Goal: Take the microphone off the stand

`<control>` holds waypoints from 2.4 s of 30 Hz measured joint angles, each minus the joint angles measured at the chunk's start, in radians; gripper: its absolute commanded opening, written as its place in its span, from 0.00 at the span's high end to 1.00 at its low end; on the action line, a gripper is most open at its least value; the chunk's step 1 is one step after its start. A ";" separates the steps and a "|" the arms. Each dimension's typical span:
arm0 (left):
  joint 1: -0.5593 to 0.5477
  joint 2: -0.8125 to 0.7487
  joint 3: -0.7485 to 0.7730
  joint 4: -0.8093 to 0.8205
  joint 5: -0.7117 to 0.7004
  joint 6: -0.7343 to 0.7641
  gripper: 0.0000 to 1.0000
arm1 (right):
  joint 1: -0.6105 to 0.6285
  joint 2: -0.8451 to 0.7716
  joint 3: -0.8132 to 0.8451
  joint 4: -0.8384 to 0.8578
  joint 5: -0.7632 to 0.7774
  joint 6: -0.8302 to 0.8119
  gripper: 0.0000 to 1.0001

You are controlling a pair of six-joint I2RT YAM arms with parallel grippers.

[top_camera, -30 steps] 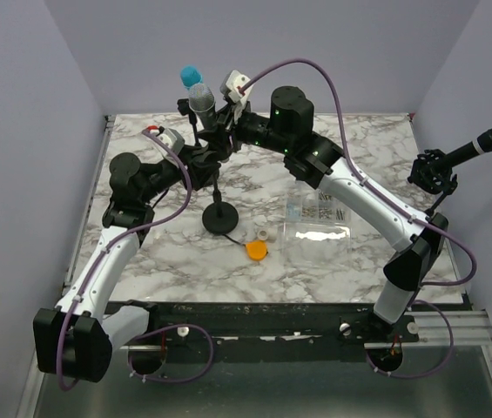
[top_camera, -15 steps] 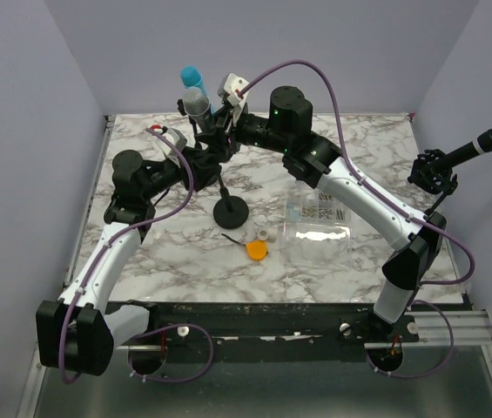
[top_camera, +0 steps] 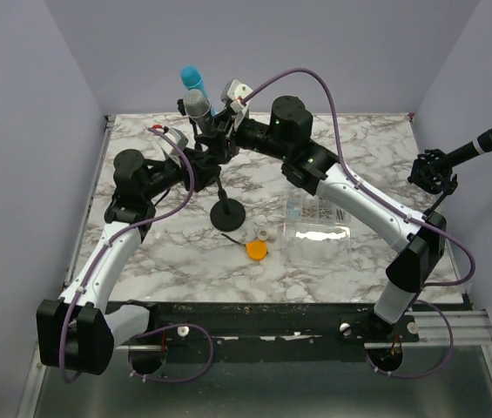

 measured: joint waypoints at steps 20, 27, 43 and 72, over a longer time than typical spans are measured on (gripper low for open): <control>0.052 -0.074 -0.056 0.039 -0.022 -0.009 0.26 | 0.013 -0.040 -0.090 0.066 0.082 -0.008 0.99; 0.052 -0.052 -0.056 0.022 0.008 -0.003 0.19 | 0.013 -0.040 -0.090 0.066 0.082 -0.008 0.99; 0.046 0.007 -0.005 -0.064 0.062 -0.001 1.00 | 0.012 -0.040 -0.089 0.081 0.084 -0.005 0.99; 0.046 0.009 0.019 -0.108 0.011 0.009 0.55 | -0.043 -0.441 -0.681 0.705 1.012 0.148 0.99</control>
